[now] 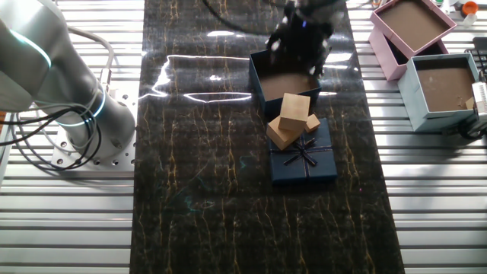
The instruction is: Take everything out of the gift box
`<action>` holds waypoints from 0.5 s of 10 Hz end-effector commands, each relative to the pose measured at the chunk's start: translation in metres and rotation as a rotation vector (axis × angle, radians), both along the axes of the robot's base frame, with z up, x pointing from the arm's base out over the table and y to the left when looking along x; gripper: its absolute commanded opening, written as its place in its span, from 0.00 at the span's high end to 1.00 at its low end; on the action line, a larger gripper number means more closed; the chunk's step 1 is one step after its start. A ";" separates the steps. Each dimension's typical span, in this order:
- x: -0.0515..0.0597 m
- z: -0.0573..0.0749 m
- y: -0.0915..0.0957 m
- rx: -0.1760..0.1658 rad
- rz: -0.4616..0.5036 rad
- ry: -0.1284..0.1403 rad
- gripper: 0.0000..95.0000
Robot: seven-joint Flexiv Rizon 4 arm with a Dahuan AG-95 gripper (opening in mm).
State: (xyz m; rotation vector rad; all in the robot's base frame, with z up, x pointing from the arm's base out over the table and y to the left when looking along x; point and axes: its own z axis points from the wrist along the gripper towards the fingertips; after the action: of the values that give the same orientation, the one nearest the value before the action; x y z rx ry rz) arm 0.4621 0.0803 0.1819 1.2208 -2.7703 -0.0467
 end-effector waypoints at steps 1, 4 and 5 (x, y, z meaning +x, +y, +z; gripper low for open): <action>0.013 -0.023 0.070 -0.060 -0.358 -0.013 1.00; 0.013 -0.042 0.100 -0.059 -0.467 -0.007 1.00; 0.011 -0.045 0.104 -0.050 -0.477 -0.006 1.00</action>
State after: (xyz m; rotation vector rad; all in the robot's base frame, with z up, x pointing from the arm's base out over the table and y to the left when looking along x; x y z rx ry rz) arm 0.4729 0.1627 0.1483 0.6747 -2.9435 -0.0090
